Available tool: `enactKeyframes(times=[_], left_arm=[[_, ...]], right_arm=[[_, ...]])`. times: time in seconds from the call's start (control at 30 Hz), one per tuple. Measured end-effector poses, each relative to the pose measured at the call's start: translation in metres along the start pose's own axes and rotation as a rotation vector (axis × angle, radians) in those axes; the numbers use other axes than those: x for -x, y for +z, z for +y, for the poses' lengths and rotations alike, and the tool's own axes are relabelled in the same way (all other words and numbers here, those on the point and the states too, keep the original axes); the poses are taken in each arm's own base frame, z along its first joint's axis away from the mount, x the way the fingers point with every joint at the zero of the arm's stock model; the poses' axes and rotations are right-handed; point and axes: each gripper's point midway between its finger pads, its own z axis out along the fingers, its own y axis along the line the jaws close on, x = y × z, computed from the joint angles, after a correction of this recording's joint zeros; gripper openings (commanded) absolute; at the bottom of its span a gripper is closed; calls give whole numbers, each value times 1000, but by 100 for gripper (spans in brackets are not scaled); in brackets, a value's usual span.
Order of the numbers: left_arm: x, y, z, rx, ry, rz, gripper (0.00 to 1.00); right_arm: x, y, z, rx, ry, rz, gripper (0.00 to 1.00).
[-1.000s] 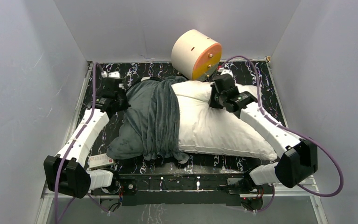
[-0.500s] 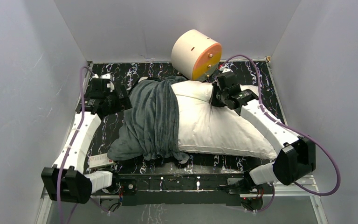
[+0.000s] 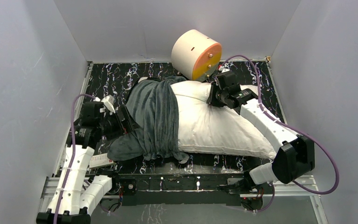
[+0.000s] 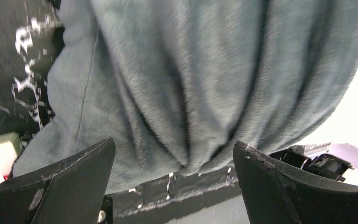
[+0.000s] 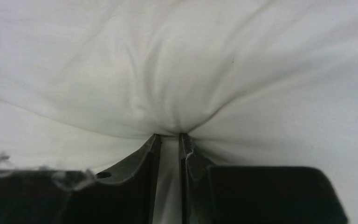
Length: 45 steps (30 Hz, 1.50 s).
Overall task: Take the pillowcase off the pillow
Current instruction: Remove the pillow from the pillowcase.
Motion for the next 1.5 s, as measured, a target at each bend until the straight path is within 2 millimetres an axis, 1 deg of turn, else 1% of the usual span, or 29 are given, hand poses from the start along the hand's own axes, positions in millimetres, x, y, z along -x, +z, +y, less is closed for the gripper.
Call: enactKeyframes(times=[0.03,0.07,0.1,0.17,0.2,0.27,0.3,0.43,0.53,0.63,0.7,0.77,0.8,0.87,0.9,0.97,1.03,1.07,1.1,1.17,1.23,1.3,1.33,1.37,1.4,1.43,1.47,1.5], left_arm=[[-9,4,6,17,-15,39,87],[-16,8,10,32,-28,76,78],[-23,12,15,47,-39,116,66],[-31,20,22,77,-53,178,36],[-32,23,26,94,-56,191,26],[-33,25,35,142,-56,194,2],[-31,24,39,166,-52,179,0],[-23,20,54,257,-48,115,0],[-17,14,67,354,-66,79,0],[1,-3,74,449,-82,2,0],[18,-17,74,488,-84,-69,0],[32,-31,69,499,-80,-132,0],[37,-35,65,491,-75,-154,0],[39,-37,61,471,-61,-157,0],[38,-36,61,465,-54,-145,0],[32,-28,61,453,-47,-108,0],[24,-18,63,437,-45,-64,0],[20,-12,63,426,-47,-41,0],[16,-6,63,415,-50,-16,0],[12,1,61,392,-53,9,0],[13,6,58,372,-52,18,3],[16,10,57,359,-45,15,11],[17,11,56,356,-40,17,18],[18,12,56,355,-37,19,30],[18,13,57,357,-32,23,44],[18,14,57,357,-27,24,62],[19,15,57,356,-23,23,75],[21,15,57,355,-19,17,82]], right_arm=[[0,1,0,0,1,0,30],[0,2,0,0,2,2,30],[0,3,0,-1,3,3,30],[0,5,1,-1,5,5,30],[-1,6,1,-1,6,7,30],[-1,7,0,-1,10,7,29],[0,7,0,0,14,8,29],[5,10,-5,20,52,10,26],[12,14,-14,25,86,8,25],[16,18,-23,26,113,10,24],[18,20,-27,31,126,10,24],[21,21,-29,36,133,7,26],[22,21,-30,41,134,7,27],[23,18,-27,63,120,5,30],[24,14,-26,80,110,3,33],[27,4,-20,131,80,-10,51],[28,-14,-9,212,32,-40,66],[29,-26,-3,254,7,-55,72],[29,-38,5,298,-27,-72,75],[31,-58,21,365,-101,-110,77],[23,-72,42,429,-190,-123,77],[4,-77,69,488,-290,-111,77],[-15,-76,83,508,-358,-89,77],[-30,-74,93,523,-408,-70,78],[-48,-71,101,531,-470,-52,78],[-66,-68,107,537,-534,-43,79],[-82,-67,111,543,-598,-46,80],[-95,-68,113,548,-658,-53,81]])
